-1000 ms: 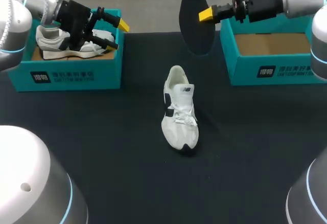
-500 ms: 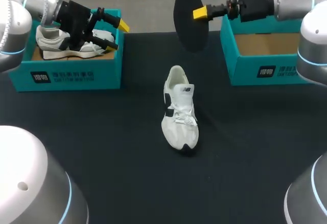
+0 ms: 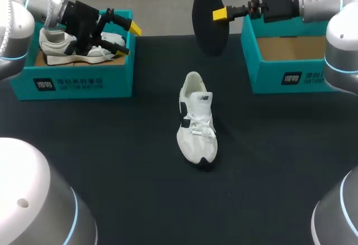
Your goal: Take the shoe out of the shoebox, open the shoe tongue, remove and reinsert the insole, then place the shoe into the shoebox
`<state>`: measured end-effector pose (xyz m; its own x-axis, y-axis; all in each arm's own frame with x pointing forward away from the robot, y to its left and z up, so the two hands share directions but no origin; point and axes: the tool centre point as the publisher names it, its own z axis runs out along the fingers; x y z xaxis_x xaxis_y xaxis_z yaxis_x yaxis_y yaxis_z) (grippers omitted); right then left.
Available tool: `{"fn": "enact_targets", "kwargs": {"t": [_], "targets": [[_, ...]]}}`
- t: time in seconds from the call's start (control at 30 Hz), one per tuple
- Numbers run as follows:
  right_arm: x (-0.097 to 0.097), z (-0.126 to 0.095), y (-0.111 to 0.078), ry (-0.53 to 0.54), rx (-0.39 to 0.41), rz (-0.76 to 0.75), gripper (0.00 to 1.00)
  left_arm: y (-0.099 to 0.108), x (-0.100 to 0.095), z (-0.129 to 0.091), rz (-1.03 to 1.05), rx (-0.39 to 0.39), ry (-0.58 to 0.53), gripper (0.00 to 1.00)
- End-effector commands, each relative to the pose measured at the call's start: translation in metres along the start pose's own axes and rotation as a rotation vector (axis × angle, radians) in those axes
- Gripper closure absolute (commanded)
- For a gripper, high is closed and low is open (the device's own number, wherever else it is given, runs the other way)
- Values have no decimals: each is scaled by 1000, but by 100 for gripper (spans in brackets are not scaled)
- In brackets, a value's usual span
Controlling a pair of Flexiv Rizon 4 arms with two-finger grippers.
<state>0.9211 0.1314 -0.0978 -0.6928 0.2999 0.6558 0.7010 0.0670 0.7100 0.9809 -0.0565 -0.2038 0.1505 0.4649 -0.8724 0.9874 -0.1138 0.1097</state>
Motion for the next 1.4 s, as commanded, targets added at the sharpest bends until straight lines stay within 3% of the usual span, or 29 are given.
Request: {"fn": "enact_targets", "kwargs": {"t": [0.03, 0.33, 0.67, 1.17, 1.4], "targets": [[-11, 5, -2, -16, -15, -29, 100, 0, 0, 0, 1, -1, 3, 0], [-46, 27, -12, 36, -42, -23, 100, 0, 0, 0, 1, -1, 3, 0], [-74, 48, -16, 17, -27, -64, 100, 0, 0, 0, 1, -1, 3, 0], [-75, 48, -15, 28, -22, -42, 100, 0, 0, 0, 1, -1, 3, 0], [-92, 64, -24, -15, -74, -122, 100, 0, 0, 0, 1, -1, 3, 0]]}}
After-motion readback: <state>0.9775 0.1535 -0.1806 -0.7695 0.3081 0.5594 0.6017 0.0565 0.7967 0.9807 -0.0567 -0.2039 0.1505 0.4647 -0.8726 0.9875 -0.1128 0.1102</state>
